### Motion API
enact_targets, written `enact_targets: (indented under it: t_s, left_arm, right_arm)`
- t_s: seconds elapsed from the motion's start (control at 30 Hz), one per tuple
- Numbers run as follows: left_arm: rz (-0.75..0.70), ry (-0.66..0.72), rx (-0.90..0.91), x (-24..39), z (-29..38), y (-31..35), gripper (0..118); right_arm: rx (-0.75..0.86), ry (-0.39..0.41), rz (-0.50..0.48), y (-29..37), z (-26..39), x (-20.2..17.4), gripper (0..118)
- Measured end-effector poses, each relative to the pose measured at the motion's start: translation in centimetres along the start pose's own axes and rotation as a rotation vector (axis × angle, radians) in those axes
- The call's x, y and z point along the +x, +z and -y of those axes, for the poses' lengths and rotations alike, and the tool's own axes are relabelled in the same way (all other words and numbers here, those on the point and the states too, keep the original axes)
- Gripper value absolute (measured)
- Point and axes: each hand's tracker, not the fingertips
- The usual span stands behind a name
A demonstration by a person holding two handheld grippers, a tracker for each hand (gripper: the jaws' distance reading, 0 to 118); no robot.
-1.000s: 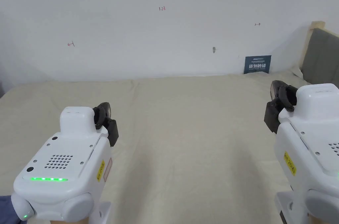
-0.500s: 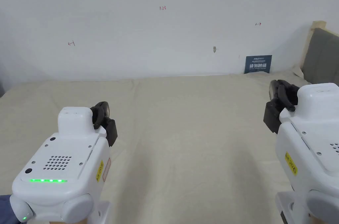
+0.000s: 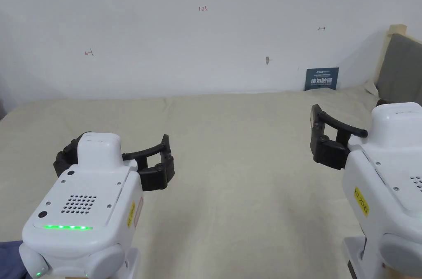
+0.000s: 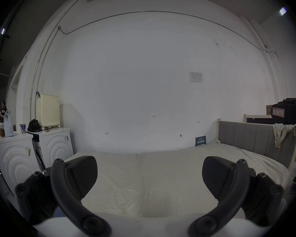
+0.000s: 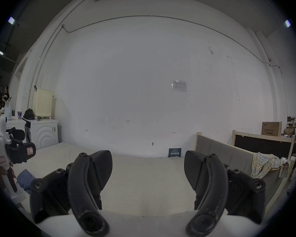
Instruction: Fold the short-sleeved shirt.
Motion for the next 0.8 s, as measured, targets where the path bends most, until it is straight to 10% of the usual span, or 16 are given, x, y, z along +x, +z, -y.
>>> enact_targets:
  t_s: [0.8]
  left_arm:
    - [-0.015, -0.013, 0.006, -0.08, 0.31, 0.44, 118]
  right_arm:
    - [-0.005, 0.009, -0.008, 0.1, -0.06, 0.34, 90]
